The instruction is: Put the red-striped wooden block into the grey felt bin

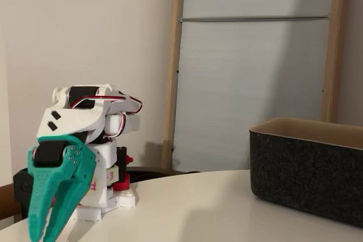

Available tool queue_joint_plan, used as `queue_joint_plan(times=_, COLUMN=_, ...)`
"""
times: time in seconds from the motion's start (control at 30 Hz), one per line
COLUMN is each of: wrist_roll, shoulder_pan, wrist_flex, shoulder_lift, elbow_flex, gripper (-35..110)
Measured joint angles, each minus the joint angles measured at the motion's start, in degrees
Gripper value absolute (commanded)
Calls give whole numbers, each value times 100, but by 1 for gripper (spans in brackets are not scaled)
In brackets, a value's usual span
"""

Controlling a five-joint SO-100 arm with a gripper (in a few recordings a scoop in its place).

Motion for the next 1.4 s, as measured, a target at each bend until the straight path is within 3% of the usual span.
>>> queue_joint_plan(times=1.4, wrist_roll=-105, shoulder_pan=0, wrist_flex=18, shoulder_lift=0, elbow_flex=0, gripper=0)
